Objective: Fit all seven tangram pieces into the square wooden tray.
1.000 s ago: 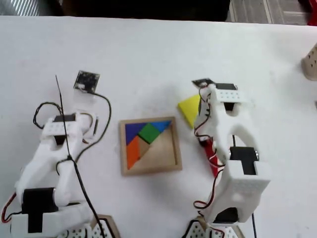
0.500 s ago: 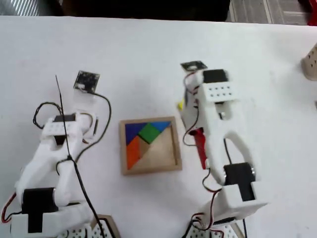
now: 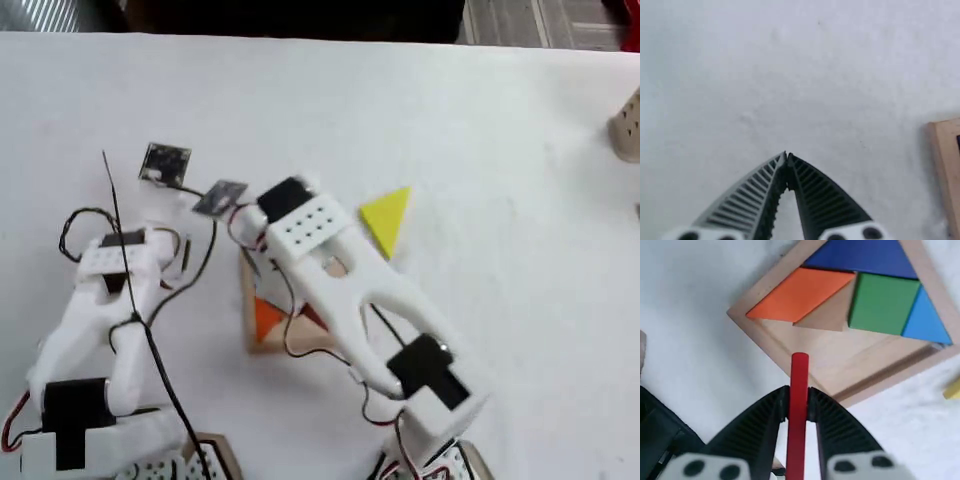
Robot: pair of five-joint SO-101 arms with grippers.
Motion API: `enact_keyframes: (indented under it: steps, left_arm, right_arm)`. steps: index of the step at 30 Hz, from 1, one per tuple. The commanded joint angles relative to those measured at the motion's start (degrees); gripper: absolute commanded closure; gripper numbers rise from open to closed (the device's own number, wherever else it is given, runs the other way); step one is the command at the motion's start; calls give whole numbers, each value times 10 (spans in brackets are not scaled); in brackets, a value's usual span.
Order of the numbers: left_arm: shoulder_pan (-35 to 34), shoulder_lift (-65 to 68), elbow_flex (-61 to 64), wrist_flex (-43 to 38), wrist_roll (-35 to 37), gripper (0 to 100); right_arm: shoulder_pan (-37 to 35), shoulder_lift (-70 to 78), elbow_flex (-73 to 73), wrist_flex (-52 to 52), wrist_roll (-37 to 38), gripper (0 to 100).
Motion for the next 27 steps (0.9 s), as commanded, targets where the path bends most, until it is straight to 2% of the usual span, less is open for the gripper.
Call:
enact_keyframes:
  steps: [1,7,15,23,27]
  left_arm:
    - [-8,-6,-11,-12,4,976]
    - [-8,-6,-11,-12,4,975]
    - [-8,-5,-11,-13,4,974]
    - [-8,-4,-11,-12,4,974]
    - [-8,-5,-11,-11,4,974]
  right_arm:
    - [-27,30,-24,-6,38,981]
    - [-65,41,-24,-4,53,981]
    - [-70,47,-20,-5,82,964]
    - [-70,47,-24,-6,85,680]
    - [-65,36,-41,7,86,658]
